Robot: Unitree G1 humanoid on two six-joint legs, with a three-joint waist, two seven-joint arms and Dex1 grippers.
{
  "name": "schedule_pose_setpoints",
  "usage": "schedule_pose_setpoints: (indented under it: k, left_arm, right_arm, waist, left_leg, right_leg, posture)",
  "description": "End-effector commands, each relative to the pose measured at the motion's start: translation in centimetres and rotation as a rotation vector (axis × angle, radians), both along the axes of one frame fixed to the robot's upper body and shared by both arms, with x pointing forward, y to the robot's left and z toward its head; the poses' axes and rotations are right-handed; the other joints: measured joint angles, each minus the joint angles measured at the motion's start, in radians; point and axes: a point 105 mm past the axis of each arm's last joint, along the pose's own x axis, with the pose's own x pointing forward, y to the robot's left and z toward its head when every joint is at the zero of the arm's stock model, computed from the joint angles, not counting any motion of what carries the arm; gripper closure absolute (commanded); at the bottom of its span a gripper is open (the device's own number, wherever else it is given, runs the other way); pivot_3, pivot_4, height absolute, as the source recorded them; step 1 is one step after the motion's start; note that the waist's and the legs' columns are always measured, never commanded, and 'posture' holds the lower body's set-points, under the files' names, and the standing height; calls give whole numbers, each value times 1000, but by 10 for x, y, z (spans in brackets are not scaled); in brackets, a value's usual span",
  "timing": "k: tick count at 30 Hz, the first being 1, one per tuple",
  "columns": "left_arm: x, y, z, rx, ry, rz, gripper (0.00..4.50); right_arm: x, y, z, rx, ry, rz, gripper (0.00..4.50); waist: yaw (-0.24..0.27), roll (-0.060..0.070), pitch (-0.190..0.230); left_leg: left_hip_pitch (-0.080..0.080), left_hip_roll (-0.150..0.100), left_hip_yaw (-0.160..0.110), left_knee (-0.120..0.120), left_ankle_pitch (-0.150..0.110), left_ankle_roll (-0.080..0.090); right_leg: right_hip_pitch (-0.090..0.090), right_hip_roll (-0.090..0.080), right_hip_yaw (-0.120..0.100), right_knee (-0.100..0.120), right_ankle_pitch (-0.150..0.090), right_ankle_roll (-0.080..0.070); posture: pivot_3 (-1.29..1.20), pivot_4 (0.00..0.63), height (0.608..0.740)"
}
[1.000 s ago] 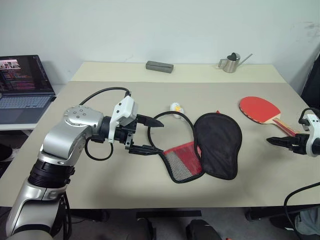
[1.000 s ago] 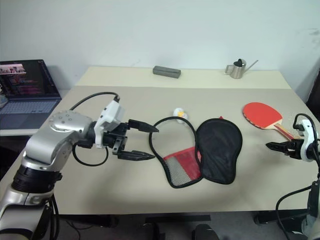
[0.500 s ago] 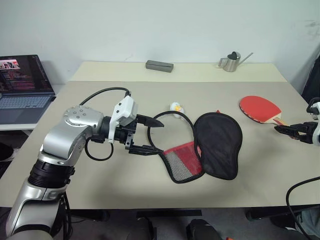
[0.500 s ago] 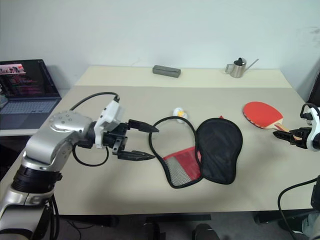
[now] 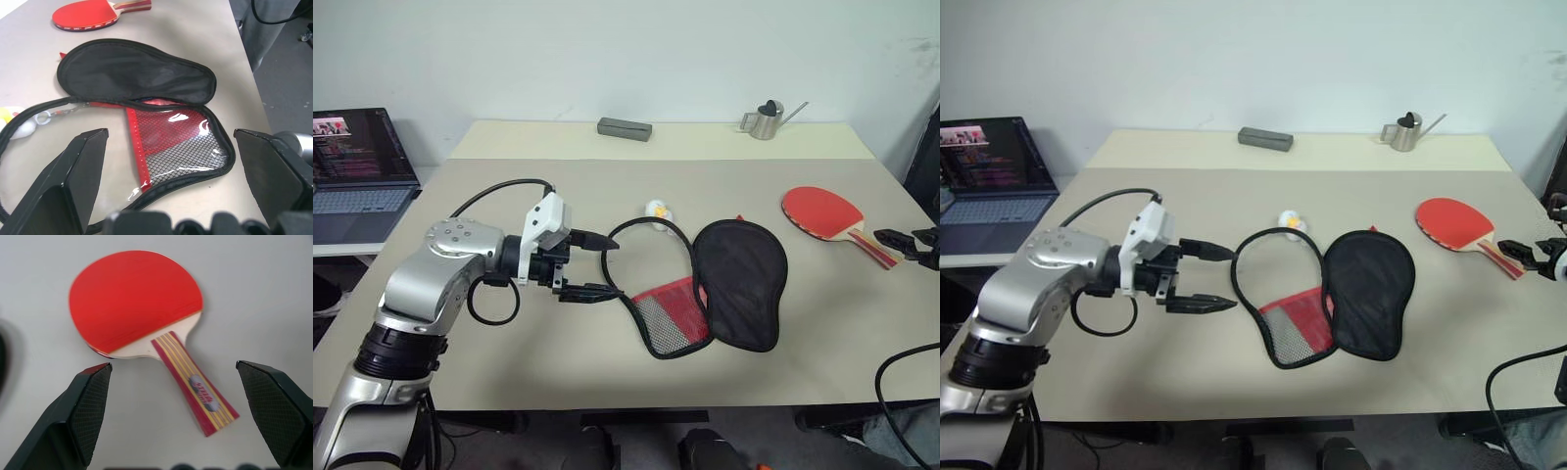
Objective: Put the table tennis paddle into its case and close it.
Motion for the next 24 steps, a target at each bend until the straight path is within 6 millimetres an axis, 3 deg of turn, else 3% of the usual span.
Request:
schedule_pose_setpoints:
  k: [1,6,15,24]
  left_arm:
    - [-3,-1,13,-23,-49,-8,0]
    - [-2,1,15,-22,-52,-5,0]
    - [-1,0,14,-20,-51,-9,0]
    - [2,4,15,-15,-60,-2,0]
  right_arm:
    - [-4,-11,8,-41,-26,-40,42]
    - [-2,-5,16,19,-66,-8,42]
    - [0,-4,13,-23,-52,-9,42]
    - [9,18,-16,10,49,57,42]
  waist:
    - [0,0,0]
    - [-5,0,0]
    - [-6,0,0]
    - [-7,0,0]
  left_leg:
    - [0,0,0,0,0,0]
    - [0,0,1,0,0,0]
    - [0,0,1,0,0,0]
    - [0,0,1,0,0,0]
  right_leg:
    - [0,0,0,0,0,0]
    - [0,0,0,0,0,0]
    - [0,0,0,0,0,0]
    - [0,0,0,0,0,0]
  posture:
    - [0,150,740]
    - [0,150,740]
    - [0,150,740]
    - [0,150,740]
